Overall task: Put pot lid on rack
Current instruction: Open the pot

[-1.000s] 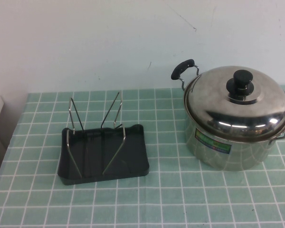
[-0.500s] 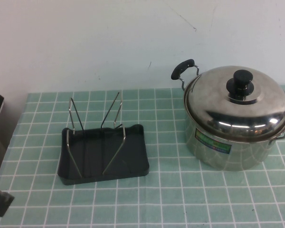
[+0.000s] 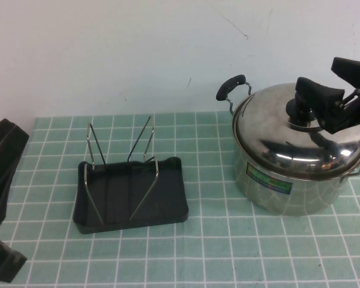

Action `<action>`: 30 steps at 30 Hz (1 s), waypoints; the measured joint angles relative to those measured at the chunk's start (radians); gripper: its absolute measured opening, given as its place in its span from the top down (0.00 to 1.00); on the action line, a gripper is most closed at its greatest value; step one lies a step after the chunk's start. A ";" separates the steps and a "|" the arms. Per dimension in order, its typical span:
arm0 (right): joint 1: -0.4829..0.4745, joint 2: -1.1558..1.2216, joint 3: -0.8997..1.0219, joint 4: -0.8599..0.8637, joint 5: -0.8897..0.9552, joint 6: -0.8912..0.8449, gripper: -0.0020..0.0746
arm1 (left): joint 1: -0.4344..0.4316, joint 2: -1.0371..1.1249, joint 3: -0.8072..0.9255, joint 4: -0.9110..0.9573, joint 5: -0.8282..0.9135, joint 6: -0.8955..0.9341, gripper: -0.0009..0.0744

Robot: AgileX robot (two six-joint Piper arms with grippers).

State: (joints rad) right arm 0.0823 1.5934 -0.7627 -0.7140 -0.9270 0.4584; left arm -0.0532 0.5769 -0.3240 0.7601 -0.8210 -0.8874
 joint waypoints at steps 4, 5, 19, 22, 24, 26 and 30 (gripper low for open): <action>0.000 0.084 -0.067 -0.038 0.038 0.013 0.09 | 0.000 0.000 0.000 0.033 0.002 -0.036 0.99; 0.000 0.105 -0.079 -0.040 0.043 0.014 0.08 | 0.000 0.000 0.000 0.037 0.004 -0.037 0.99; 0.004 0.236 -0.128 -0.044 0.036 0.021 0.46 | 0.000 0.000 0.000 0.067 0.006 -0.110 0.99; 0.004 0.237 -0.128 -0.051 0.004 0.007 0.53 | 0.000 0.000 0.000 0.067 0.006 -0.147 0.99; 0.004 0.242 -0.128 -0.055 -0.038 -0.028 0.53 | 0.000 0.000 0.000 0.067 0.006 -0.176 0.99; 0.004 0.244 -0.128 -0.053 -0.087 -0.053 0.53 | 0.000 0.000 0.000 0.067 0.006 -0.217 0.99; 0.004 0.219 -0.128 -0.035 -0.152 -0.065 0.53 | 0.000 0.000 0.000 0.068 0.006 -0.417 0.99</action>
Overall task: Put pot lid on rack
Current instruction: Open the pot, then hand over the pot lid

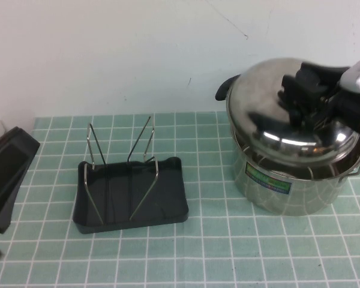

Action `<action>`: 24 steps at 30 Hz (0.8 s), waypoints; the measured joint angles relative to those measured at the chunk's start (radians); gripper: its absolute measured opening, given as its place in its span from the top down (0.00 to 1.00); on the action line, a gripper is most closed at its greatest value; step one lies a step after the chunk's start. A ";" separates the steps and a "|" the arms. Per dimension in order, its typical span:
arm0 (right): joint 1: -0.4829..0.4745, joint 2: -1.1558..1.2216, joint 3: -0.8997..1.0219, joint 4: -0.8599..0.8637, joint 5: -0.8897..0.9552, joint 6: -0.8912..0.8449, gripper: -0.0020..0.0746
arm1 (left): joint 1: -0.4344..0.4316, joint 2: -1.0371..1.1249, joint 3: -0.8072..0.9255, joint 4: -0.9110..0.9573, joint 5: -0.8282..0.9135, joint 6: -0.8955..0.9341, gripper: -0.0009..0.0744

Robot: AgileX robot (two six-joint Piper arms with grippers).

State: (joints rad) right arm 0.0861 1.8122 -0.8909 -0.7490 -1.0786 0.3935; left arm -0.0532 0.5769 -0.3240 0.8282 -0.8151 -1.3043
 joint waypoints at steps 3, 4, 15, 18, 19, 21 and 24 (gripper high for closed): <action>0.000 -0.066 0.000 0.016 -0.020 0.000 0.53 | 0.000 0.000 0.000 0.000 0.000 -0.320 0.95; 0.000 -0.088 0.000 0.018 -0.025 0.000 0.53 | 0.000 0.000 0.000 0.005 -0.002 -0.438 0.90; 0.245 -0.322 -0.037 -0.160 -0.069 0.196 0.53 | 0.000 0.001 0.000 0.185 -0.054 -1.086 0.10; 0.392 -0.330 -0.043 -0.158 -0.076 0.208 0.53 | 0.000 0.005 0.000 0.213 -0.054 -1.102 0.08; 0.437 -0.330 -0.043 -0.149 -0.077 0.210 0.53 | 0.000 0.005 0.000 0.223 -0.054 -1.101 0.07; 0.511 -0.330 -0.043 -0.124 -0.074 0.210 0.53 | 0.000 0.005 0.000 0.241 -0.052 -1.105 0.07; 0.599 -0.330 -0.043 -0.102 -0.049 0.192 0.53 | 0.000 0.005 0.000 0.259 -0.045 -1.107 0.07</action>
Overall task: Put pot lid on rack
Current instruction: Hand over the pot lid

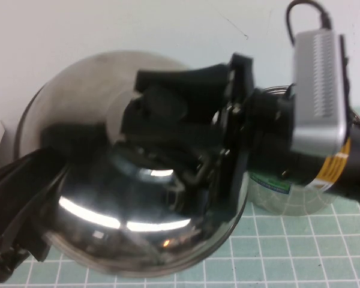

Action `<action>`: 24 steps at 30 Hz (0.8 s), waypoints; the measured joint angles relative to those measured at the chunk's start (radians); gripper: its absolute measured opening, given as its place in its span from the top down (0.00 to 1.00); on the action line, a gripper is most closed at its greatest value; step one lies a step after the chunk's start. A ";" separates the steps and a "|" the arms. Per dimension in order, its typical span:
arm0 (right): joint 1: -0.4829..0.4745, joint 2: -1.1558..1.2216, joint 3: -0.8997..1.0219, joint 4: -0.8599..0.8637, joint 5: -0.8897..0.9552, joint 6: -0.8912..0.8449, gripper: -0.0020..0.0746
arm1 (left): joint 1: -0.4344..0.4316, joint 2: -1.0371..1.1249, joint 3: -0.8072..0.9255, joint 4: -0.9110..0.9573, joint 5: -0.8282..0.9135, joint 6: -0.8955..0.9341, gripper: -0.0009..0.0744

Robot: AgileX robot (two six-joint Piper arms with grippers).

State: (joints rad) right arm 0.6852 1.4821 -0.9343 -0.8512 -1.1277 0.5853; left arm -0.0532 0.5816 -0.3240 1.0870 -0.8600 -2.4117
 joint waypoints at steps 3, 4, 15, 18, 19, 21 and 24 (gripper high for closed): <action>0.062 0.000 0.000 0.010 0.044 -0.007 0.53 | 0.000 0.000 0.000 0.014 -0.003 0.002 0.07; 0.080 0.000 0.000 0.013 0.059 -0.010 0.53 | 0.000 0.000 0.000 0.016 -0.004 0.007 0.07; 0.105 0.011 0.002 0.040 0.071 -0.079 0.53 | 0.000 0.000 -0.007 -0.011 -0.091 0.058 0.75; 0.107 0.012 0.002 0.049 0.061 -0.079 0.53 | 0.000 0.000 -0.007 -0.018 -0.091 0.061 0.75; 0.107 0.012 0.002 0.052 0.061 -0.079 0.53 | 0.000 0.000 -0.007 -0.021 -0.093 0.064 0.75; 0.107 0.013 0.002 0.055 0.061 -0.079 0.53 | 0.000 0.000 -0.007 -0.027 -0.095 0.067 0.75; 0.107 0.013 0.002 0.082 0.025 -0.079 0.43 | 0.000 0.000 -0.009 -0.034 -0.076 0.071 0.76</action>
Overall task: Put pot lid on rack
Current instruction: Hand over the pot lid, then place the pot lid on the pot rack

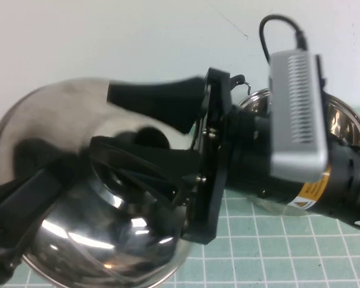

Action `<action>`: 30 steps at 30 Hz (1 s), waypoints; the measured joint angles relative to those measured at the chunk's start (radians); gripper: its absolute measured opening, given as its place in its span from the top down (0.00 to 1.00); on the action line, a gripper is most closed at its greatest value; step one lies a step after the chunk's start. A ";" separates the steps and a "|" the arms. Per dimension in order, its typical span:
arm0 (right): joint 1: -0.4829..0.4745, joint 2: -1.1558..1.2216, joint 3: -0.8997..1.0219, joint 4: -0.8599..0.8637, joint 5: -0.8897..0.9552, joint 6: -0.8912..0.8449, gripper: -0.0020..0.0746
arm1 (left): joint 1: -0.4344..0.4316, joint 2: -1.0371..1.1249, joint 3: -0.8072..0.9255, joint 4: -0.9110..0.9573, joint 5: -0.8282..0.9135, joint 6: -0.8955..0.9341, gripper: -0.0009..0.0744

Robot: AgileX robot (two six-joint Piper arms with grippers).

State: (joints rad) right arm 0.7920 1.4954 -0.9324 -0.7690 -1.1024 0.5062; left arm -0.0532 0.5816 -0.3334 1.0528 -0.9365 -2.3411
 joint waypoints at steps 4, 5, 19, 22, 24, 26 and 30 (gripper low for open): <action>0.000 -0.009 -0.005 0.069 -0.054 -0.004 0.22 | 0.000 0.009 -0.009 0.002 0.097 0.027 0.75; 0.000 -0.012 -0.005 0.082 -0.054 -0.013 0.19 | 0.000 0.014 -0.021 0.008 0.122 0.036 0.75; 0.000 -0.334 -0.005 -0.010 0.306 -0.249 0.75 | 0.000 0.409 -0.407 0.363 0.181 0.087 0.76; 0.000 -0.446 -0.005 -0.120 0.540 -0.199 0.91 | 0.000 0.498 -0.477 0.453 0.208 0.078 0.76; 0.000 -0.520 -0.001 -0.188 0.699 -0.125 0.95 | 0.000 0.540 -0.503 0.496 0.244 0.078 0.76; 0.000 -0.584 0.008 -0.250 0.833 -0.039 0.96 | 0.000 0.573 -0.516 0.518 0.276 0.078 0.76; 0.000 -0.667 0.037 -0.312 0.975 0.065 0.97 | -0.013 0.631 -0.518 0.544 0.320 0.073 0.76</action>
State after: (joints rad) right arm 0.7920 0.8283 -0.8956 -1.0810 -0.1277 0.5710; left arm -0.0667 1.2129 -0.8513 1.5972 -0.6163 -2.2679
